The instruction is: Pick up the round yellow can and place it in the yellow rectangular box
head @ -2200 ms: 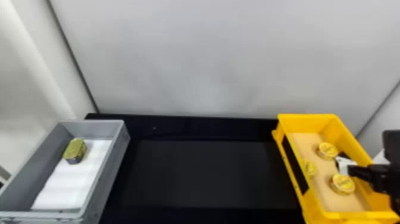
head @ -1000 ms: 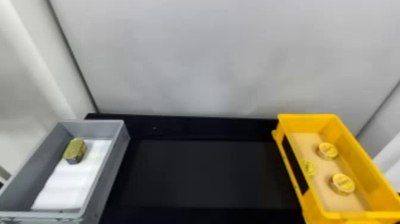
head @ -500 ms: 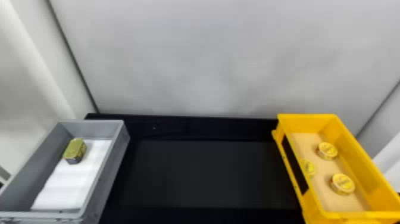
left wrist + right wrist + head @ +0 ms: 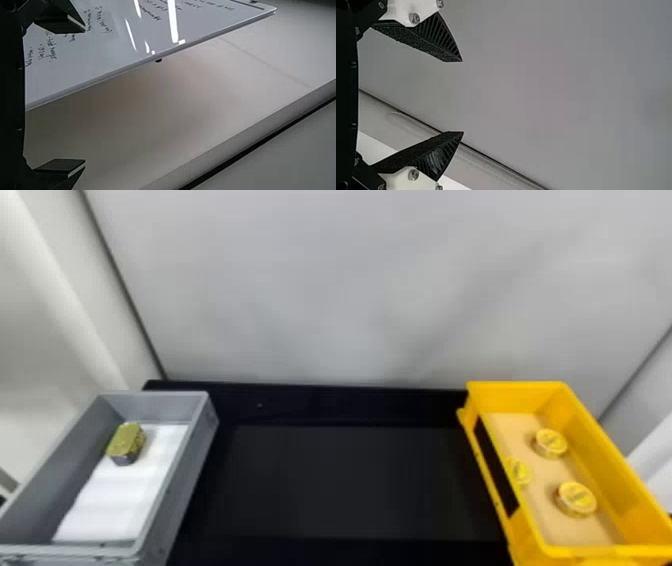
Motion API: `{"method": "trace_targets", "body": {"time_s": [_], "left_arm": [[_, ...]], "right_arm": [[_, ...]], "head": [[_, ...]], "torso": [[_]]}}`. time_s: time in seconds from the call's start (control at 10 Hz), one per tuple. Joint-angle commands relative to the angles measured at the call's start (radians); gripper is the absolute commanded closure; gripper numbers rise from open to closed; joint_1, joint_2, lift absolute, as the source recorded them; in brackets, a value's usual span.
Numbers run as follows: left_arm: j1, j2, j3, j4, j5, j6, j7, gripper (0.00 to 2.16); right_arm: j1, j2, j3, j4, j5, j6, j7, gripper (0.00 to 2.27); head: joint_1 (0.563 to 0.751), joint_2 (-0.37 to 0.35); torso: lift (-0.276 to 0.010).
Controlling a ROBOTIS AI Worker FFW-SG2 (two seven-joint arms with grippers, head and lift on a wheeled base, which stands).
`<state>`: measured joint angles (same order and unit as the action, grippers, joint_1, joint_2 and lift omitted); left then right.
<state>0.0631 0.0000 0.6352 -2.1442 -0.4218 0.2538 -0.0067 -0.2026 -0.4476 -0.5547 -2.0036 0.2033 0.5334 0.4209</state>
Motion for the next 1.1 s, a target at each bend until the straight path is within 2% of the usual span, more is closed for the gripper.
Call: {"method": "trace_targets", "body": {"time_s": [0.0,0.3,0.6,1.0], "left_arm": [[0.001,-0.003,-0.001,0.0,0.0,0.001,0.002,0.09],[0.007,-0.003,0.002,-0.005,0.0,0.004,0.008,0.09],[0.007,-0.003,0.003,-0.005,0.0,0.004,0.01,0.09],[0.007,-0.003,0.002,-0.006,0.0,0.006,0.011,0.09]], "right_arm": [[-0.043,-0.014,0.009,-0.01,-0.007,0.033,-0.016,0.17],[-0.028,-0.022,0.021,-0.078,0.007,0.157,-0.083,0.17],[-0.028,-0.025,0.016,-0.106,0.007,0.234,-0.099,0.16],[-0.037,-0.051,0.032,-0.152,0.031,0.364,-0.089,0.13]], "head": [[0.694,0.014],[0.694,0.014],[0.694,0.014],[0.694,0.014]], "torso": [[-0.056],[-0.056],[-0.056],[-0.061]]}}
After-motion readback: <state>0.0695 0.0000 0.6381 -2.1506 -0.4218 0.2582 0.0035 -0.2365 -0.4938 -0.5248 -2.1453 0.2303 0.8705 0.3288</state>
